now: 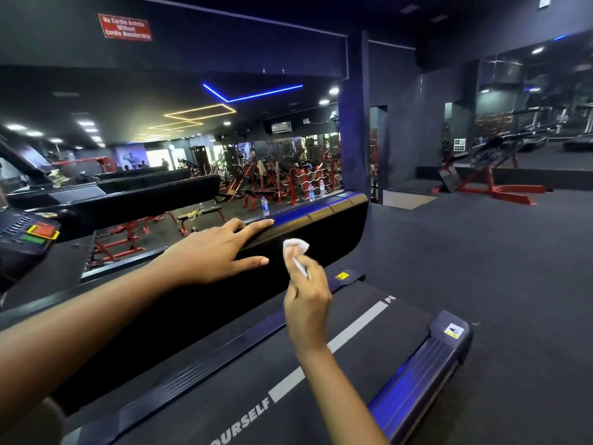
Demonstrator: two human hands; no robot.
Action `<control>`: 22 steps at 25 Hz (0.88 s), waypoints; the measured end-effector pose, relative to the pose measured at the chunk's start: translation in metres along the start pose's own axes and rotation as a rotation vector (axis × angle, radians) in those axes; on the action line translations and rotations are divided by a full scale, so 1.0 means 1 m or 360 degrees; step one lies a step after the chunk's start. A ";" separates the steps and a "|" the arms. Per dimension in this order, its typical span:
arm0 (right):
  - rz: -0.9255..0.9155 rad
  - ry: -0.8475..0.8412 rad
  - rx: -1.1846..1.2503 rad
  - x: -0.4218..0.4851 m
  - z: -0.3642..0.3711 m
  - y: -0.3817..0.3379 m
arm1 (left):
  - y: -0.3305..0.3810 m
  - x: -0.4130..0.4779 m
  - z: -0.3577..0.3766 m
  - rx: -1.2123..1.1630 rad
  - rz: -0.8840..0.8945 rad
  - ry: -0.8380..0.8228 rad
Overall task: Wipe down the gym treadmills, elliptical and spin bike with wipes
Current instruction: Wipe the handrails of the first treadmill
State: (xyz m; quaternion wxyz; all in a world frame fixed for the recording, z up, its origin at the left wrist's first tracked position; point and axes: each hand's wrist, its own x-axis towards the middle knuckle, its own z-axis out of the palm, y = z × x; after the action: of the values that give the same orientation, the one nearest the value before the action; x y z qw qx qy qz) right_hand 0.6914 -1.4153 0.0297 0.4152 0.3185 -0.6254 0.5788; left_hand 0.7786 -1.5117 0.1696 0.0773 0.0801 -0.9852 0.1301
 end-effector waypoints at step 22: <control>0.0548 0.0083 0.0375 -0.040 -0.004 -0.028 | -0.003 0.002 0.000 -0.0051 0.0010 -0.0038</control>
State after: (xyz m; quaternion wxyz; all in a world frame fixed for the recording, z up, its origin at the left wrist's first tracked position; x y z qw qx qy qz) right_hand 0.7347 -1.4178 0.0068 0.2861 0.2382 -0.5877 0.7183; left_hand 0.7777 -1.5148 0.1707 0.0663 0.0774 -0.9883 0.1135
